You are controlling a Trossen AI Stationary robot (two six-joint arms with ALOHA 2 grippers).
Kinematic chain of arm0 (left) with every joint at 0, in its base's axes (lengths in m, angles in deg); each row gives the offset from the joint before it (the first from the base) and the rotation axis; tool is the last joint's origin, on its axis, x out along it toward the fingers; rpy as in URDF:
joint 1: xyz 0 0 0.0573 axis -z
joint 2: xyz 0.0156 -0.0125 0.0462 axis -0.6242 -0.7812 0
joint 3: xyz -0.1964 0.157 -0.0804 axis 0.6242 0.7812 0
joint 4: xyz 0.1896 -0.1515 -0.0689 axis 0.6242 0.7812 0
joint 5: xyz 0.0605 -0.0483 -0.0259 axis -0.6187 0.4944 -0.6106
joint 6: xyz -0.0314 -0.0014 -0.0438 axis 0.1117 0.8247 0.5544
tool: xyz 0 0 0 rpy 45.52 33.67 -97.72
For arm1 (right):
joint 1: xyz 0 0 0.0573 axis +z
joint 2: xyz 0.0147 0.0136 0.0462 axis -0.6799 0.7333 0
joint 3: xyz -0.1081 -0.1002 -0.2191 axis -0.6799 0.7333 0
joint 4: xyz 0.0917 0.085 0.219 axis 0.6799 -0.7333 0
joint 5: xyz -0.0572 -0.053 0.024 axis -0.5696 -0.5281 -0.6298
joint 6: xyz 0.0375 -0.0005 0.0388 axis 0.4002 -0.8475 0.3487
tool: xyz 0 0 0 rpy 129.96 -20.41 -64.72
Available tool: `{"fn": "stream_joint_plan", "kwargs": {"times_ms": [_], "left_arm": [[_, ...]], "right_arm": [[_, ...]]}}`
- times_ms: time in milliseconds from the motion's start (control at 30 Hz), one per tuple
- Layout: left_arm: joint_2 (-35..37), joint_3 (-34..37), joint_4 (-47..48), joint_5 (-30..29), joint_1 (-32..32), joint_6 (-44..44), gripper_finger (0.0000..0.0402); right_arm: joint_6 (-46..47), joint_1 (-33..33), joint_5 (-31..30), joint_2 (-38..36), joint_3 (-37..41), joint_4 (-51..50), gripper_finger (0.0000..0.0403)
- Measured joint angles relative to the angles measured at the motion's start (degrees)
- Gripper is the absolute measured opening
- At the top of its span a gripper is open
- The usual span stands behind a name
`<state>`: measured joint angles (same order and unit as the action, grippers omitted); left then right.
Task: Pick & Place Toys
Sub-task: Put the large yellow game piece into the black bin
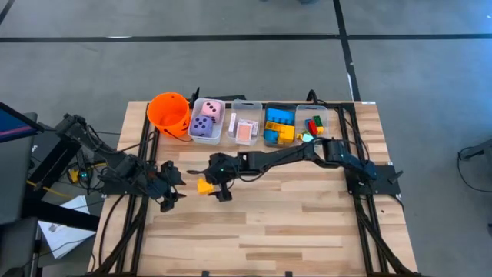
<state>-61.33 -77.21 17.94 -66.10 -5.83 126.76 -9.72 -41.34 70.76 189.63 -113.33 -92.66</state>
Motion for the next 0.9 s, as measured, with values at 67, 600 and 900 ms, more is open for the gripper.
{"fn": "stream_joint_plan", "kwargs": {"times_ms": [67, 600, 900], "left_arm": [[0.0, 0.0, 0.0, 0.0, 0.0, 0.0, 0.0221], [-0.02, 0.0, 0.03, 0.02, 0.02, -0.01, 0.0215], [-0.02, 0.0, 0.03, 0.01, 0.02, -0.01, 0.0214]], "right_arm": [[0.02, 0.0, 0.05, 0.14, -0.12, -0.44, 0.0398], [2.41, -0.17, -1.9, 5.59, -0.28, 1.84, 0.0399], [3.83, -0.11, -1.63, 7.32, -0.6, 3.17, 0.0388]]}}
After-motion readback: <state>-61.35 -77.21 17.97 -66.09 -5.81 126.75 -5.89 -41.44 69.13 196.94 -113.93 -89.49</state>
